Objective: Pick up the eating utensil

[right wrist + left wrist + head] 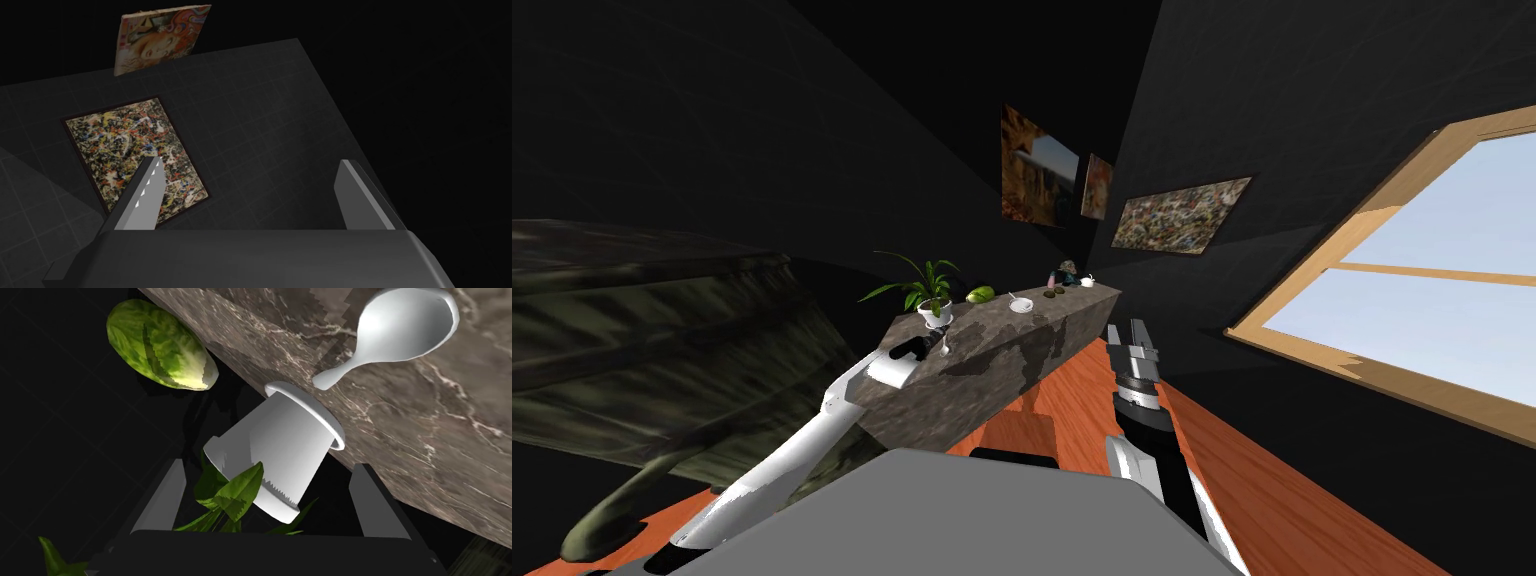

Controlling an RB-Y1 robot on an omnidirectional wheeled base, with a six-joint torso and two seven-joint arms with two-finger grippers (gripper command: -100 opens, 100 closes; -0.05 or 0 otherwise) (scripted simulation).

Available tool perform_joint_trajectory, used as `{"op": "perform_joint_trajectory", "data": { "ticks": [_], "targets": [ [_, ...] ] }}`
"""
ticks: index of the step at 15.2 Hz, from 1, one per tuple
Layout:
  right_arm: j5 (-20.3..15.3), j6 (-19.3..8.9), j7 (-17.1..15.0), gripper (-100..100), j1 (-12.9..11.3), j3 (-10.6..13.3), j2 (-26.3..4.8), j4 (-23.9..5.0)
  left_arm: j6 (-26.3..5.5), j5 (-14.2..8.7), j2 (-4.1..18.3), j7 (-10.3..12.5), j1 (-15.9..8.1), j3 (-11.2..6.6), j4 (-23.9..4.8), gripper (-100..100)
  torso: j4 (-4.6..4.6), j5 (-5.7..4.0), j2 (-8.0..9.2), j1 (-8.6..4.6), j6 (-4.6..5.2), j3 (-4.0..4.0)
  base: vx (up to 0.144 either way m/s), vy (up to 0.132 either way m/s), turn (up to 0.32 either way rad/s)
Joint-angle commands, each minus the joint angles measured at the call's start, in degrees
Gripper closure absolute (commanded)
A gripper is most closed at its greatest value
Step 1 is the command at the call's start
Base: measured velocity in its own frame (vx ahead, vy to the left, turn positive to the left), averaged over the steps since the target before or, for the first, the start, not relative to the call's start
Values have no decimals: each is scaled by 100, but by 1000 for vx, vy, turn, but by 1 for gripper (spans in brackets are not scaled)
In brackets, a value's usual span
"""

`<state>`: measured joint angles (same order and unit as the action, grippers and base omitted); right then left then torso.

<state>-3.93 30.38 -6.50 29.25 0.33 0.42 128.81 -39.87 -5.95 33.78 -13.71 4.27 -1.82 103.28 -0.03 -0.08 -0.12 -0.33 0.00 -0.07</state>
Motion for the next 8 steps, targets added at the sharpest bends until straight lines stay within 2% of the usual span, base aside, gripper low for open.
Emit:
{"op": "perform_joint_trajectory", "data": {
  "ticks": [1,2,8],
  "targets": [
    [0,0,0,0,0,0,0,0,-168,32,-14,-47,-52,19,-118,-100,0,0,0,0,0,0,31,-55,-4],
    [0,0,0,0,0,0,0,0,-382,-2,64,-143,-96,16,-244,-100,0,1,1,5,-1,0,37,-61,-30],
    [0,0,0,0,0,0,0,0,-935,-67,213,-322,-176,12,-471,-100,0,2,3,8,0,2,32,-60,-32]
  ]
}}
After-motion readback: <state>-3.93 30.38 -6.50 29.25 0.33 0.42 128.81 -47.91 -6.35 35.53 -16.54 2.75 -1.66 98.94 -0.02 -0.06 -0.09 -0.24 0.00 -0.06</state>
